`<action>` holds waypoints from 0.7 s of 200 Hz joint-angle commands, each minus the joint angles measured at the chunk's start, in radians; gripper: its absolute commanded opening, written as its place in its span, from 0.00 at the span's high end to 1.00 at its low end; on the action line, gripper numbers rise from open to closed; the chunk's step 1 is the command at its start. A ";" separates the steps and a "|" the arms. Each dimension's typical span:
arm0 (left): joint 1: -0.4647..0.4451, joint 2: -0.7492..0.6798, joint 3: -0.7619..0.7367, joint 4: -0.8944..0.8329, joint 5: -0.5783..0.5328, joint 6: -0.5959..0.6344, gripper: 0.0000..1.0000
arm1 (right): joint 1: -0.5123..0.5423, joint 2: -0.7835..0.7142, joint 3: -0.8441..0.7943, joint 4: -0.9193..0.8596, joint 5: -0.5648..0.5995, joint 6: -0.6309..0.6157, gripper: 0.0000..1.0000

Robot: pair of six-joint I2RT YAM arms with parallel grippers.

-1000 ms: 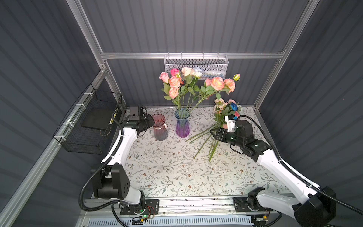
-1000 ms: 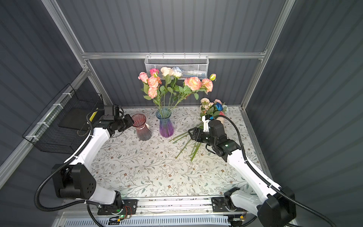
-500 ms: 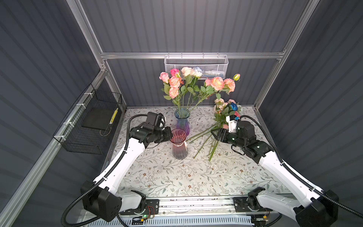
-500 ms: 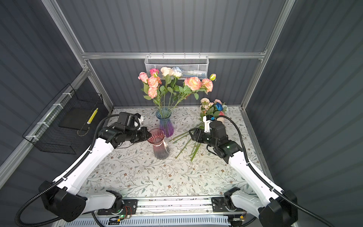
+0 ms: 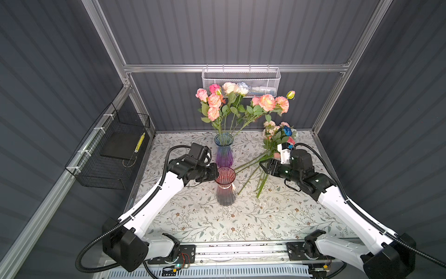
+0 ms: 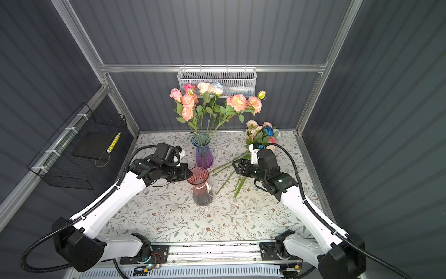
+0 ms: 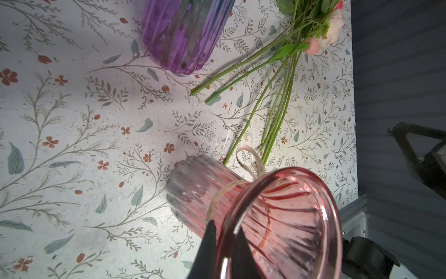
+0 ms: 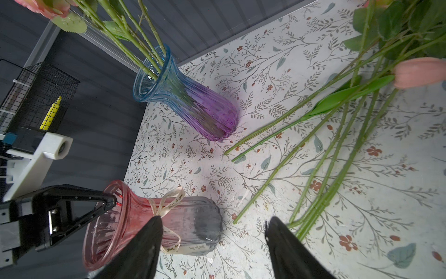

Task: Arrange the flowers into the vase

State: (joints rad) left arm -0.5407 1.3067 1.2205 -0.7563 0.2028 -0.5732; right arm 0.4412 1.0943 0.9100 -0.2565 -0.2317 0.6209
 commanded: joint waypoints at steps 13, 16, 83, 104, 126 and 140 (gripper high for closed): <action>-0.005 -0.015 -0.039 0.131 0.076 -0.057 1.00 | 0.003 -0.007 -0.005 -0.018 0.002 -0.015 0.29; -0.005 -0.016 -0.040 0.131 0.076 -0.060 1.00 | 0.004 -0.007 -0.003 -0.019 0.003 -0.015 0.29; -0.006 -0.046 -0.006 0.117 0.073 -0.059 0.44 | 0.004 0.007 -0.023 -0.034 0.008 0.015 0.28; -0.007 -0.057 0.020 0.128 0.075 -0.061 0.27 | 0.001 0.042 -0.026 -0.043 0.029 0.019 0.29; -0.007 -0.086 0.048 0.149 0.072 -0.060 0.17 | 0.001 0.110 -0.030 -0.028 0.040 0.028 0.29; -0.007 -0.121 0.052 0.169 0.045 -0.045 0.10 | 0.000 0.175 -0.016 0.001 0.018 0.036 0.30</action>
State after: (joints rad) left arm -0.5446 1.2484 1.2266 -0.6266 0.2615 -0.6357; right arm 0.4408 1.1885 0.9016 -0.2687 -0.2119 0.6361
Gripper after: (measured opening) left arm 0.860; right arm 0.708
